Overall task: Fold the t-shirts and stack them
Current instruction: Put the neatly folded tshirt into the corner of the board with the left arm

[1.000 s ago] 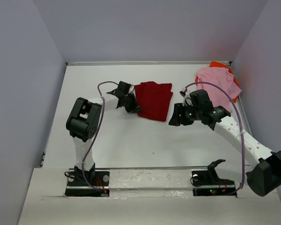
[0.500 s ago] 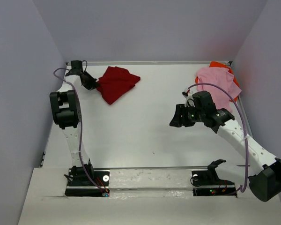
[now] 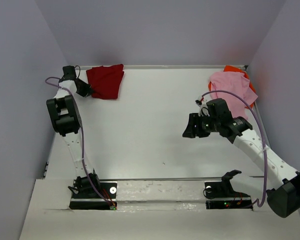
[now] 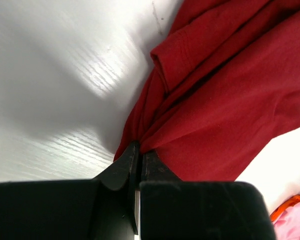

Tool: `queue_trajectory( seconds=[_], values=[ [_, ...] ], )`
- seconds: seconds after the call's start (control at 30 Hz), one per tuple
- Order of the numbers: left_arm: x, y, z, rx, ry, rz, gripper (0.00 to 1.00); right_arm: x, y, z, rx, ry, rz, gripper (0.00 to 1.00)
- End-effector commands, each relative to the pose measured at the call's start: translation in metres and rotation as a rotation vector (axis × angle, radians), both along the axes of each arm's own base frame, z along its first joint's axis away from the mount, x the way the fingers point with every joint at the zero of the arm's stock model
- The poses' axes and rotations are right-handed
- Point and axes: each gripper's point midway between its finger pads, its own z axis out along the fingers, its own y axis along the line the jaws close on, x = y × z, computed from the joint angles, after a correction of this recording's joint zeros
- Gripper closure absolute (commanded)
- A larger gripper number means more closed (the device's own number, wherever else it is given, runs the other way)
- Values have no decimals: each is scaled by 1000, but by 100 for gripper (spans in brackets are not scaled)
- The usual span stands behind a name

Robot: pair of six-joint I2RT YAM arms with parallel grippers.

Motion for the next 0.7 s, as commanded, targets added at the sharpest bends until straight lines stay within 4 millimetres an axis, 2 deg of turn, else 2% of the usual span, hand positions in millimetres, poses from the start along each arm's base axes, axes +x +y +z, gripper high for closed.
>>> queue_trajectory(
  seconds=[0.0, 0.1, 0.2, 0.37, 0.53, 0.67],
  values=[
    [-13, 33, 24, 41, 1, 80, 100, 2, 2, 8, 11, -20, 10, 44],
    [-23, 53, 27, 78, 26, 119, 100, 3, 4, 7, 12, -14, 13, 44],
    [-32, 88, 34, 111, 37, 163, 100, 6, 5, 8, 15, -18, 16, 44],
    [-40, 120, 44, 135, 32, 190, 100, 5, 7, 8, 23, -13, 27, 44],
    [-39, 139, 51, 150, 23, 205, 100, 3, 7, 9, 26, -17, 32, 44],
    [-42, 151, 47, 165, 41, 228, 100, 0, 5, 11, 25, -20, 33, 44]
  ],
)
